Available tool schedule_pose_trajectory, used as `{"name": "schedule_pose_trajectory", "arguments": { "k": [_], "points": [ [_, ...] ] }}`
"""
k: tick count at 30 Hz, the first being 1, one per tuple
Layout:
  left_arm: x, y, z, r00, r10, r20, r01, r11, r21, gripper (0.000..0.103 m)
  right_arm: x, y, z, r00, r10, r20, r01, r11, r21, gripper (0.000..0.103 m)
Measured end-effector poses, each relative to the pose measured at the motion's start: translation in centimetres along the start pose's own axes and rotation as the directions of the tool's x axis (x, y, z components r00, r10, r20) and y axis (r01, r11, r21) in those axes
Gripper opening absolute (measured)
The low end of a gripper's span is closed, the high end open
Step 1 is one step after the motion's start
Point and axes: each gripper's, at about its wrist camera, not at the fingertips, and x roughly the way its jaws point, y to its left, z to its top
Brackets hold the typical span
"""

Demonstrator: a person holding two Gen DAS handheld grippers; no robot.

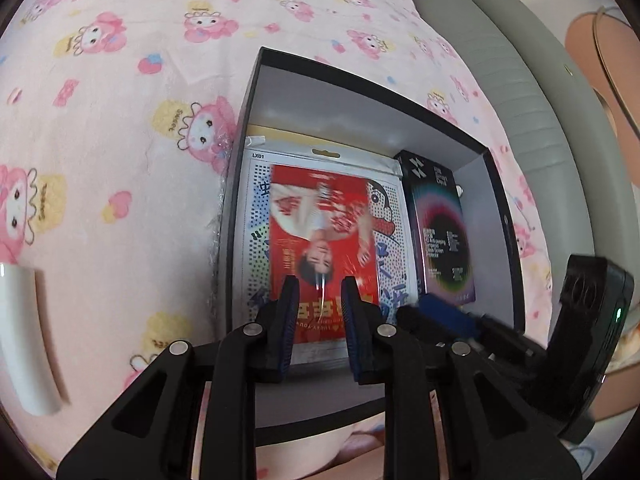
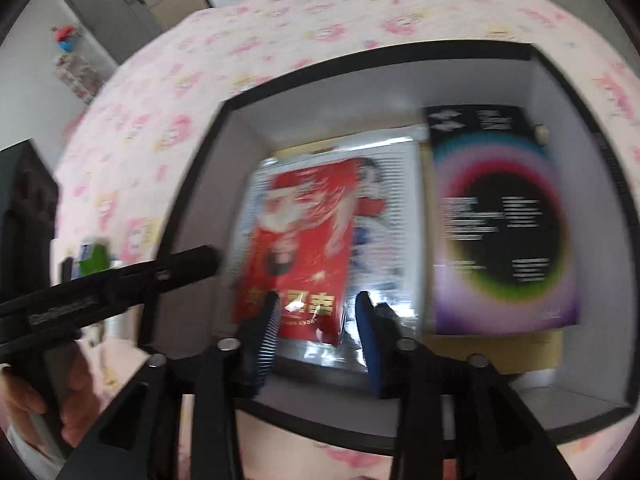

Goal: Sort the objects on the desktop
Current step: 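Lower the red packet into the DAPHNE box beside the bead kit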

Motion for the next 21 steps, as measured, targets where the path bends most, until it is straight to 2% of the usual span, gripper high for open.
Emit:
{"name": "schedule_pose_trajectory", "arguments": {
  "k": [5,7,11,13,16,18,19,21],
  "points": [
    [-0.1,-0.2,0.2,0.999,0.035,0.029,-0.037,0.997,0.063,0.020,-0.3,-0.4,0.9,0.998,-0.040,0.047,0.040,0.999,0.008,0.037],
    [-0.1,-0.2,0.1,0.999,0.037,0.040,-0.040,0.996,0.078,0.020,1.0,0.3,1.3,0.997,-0.076,0.015,0.077,0.997,-0.027,0.037],
    [-0.1,-0.1,-0.1,0.998,0.029,0.051,-0.035,0.994,0.103,0.020,3.9,1.3,1.4,0.993,-0.095,-0.062,0.091,0.993,-0.069,0.037],
    [-0.1,-0.1,0.0,0.998,0.032,0.059,-0.037,0.994,0.102,0.020,4.2,1.8,1.2,0.993,-0.108,-0.052,0.103,0.991,-0.083,0.037],
    [0.0,-0.2,0.1,0.997,0.042,0.068,-0.048,0.994,0.103,0.020,4.4,2.1,0.7,0.997,0.006,-0.081,-0.011,0.997,-0.070,0.037],
    [-0.1,-0.4,-0.1,0.995,0.060,0.075,-0.068,0.991,0.113,0.020,4.5,2.3,0.3,0.991,0.079,-0.105,-0.085,0.995,-0.050,0.037],
    [-0.1,-0.5,-0.2,0.994,0.069,0.080,-0.078,0.990,0.118,0.020,4.1,2.3,0.1,0.994,0.070,-0.084,-0.074,0.996,-0.045,0.037],
    [-0.3,-0.3,-0.3,0.995,0.062,0.081,-0.071,0.991,0.111,0.020,2.8,2.2,0.0,0.999,-0.045,0.002,0.045,0.997,-0.057,0.037]
  ]
}}
